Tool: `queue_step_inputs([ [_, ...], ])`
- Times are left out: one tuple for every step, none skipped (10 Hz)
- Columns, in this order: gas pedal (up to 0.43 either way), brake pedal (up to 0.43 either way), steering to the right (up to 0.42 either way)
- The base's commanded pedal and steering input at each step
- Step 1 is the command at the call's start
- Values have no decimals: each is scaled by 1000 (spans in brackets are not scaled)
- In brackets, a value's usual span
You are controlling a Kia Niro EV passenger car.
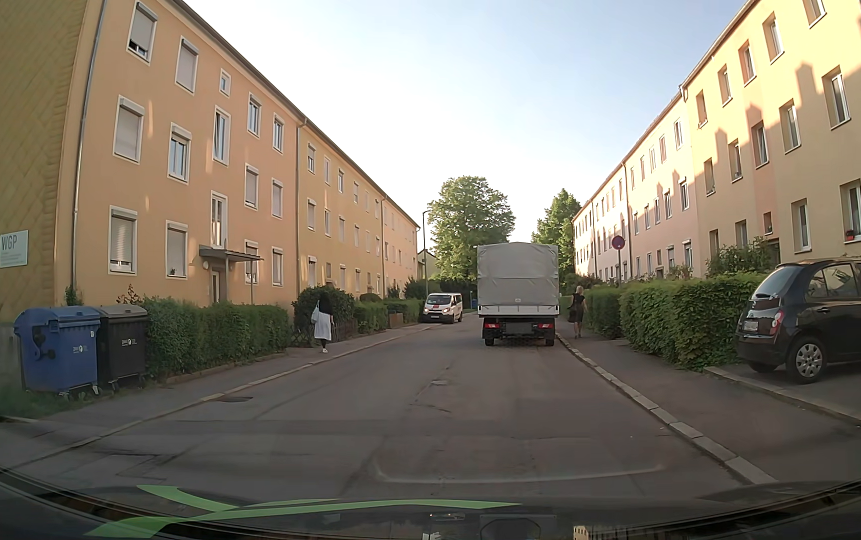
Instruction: Follow the waypoints while adhering to traffic rules and regulations
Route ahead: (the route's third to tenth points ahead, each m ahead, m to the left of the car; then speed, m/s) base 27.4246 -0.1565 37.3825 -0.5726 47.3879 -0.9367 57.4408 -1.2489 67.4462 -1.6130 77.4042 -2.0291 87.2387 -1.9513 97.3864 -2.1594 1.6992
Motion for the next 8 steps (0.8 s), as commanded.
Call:
queue_step_inputs([
  [59,0,-280],
  [67,0,-284],
  [67,0,-284],
  [110,0,-281],
  [118,0,-273],
  [118,0,-264],
  [118,0,-249],
  [118,0,-231],
])
